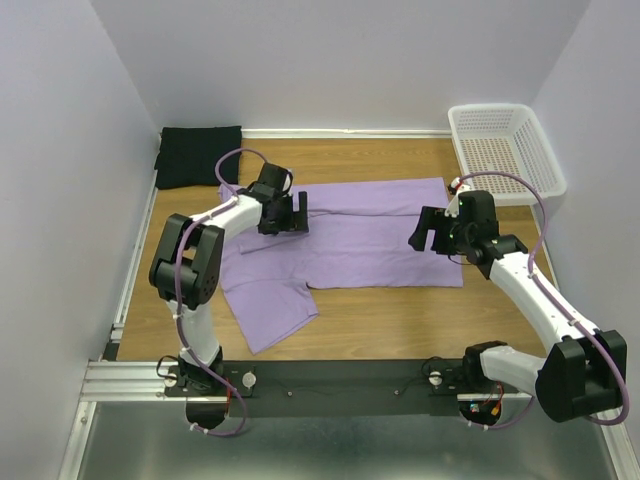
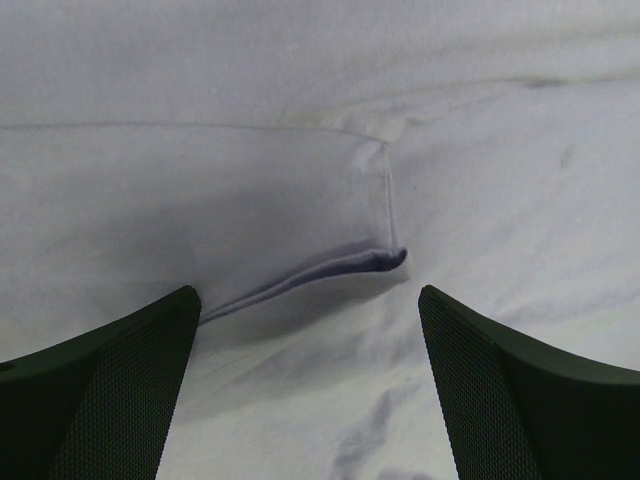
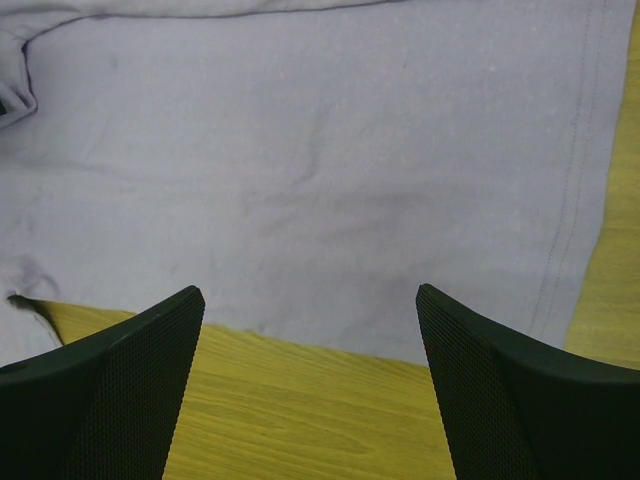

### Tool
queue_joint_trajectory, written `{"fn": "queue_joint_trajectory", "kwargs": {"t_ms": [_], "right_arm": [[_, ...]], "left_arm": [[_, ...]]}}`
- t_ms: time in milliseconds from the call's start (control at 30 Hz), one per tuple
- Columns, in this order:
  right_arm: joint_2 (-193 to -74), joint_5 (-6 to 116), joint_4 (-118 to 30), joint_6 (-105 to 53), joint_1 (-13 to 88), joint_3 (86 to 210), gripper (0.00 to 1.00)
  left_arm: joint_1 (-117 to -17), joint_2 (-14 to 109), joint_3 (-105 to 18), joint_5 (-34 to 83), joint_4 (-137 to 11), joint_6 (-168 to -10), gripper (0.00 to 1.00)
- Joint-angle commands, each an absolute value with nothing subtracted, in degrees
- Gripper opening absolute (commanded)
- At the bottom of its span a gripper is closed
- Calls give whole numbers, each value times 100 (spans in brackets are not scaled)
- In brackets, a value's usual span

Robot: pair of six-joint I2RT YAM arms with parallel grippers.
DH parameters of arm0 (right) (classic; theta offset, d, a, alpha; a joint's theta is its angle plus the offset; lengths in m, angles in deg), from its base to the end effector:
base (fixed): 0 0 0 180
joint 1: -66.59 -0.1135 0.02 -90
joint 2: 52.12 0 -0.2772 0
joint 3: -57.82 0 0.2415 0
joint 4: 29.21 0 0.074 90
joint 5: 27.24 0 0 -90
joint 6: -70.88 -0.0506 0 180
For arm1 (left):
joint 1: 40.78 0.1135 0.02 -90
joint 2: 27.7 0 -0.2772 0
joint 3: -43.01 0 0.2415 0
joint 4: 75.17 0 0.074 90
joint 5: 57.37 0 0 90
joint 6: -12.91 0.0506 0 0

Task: Fold and stack the t-shirts
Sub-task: Fold the tshirt

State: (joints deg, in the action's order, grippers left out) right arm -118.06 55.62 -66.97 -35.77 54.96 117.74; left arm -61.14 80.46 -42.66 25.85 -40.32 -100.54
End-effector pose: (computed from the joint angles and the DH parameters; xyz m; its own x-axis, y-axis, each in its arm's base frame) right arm 0.2307 0.0539 0.2554 -0.7318 0.1397 -0.6671 -0.0817 0.9538 0.2893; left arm 0.3697 -0.1436 0.1799 -0.8854 -0.0929 -0.4555 0.0576 0.9503 -0.3059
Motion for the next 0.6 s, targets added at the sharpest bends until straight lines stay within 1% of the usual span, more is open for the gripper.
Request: {"fn": "queue_joint_trajectory", "kwargs": {"t_ms": [0, 100, 367, 567], "right_arm": [[-11716, 5538, -6794, -3626, 5491, 11685, 94], [-11734, 5520, -6794, -3635, 5499, 11685, 94], [-11743, 5529, -6794, -3652, 5491, 11694, 94], [-11734, 5503, -6785, -3661, 5499, 11694, 94]], "left_arm": [[-6109, 7795, -3959, 2218, -3978, -9889, 98], [-6117, 7655, -3783, 1998, -3952, -9880, 98], [-6196, 7031, -3396, 1883, -3934, -9872, 98], [-6363, 6916, -3123, 1778, -3987, -9854, 98]]}}
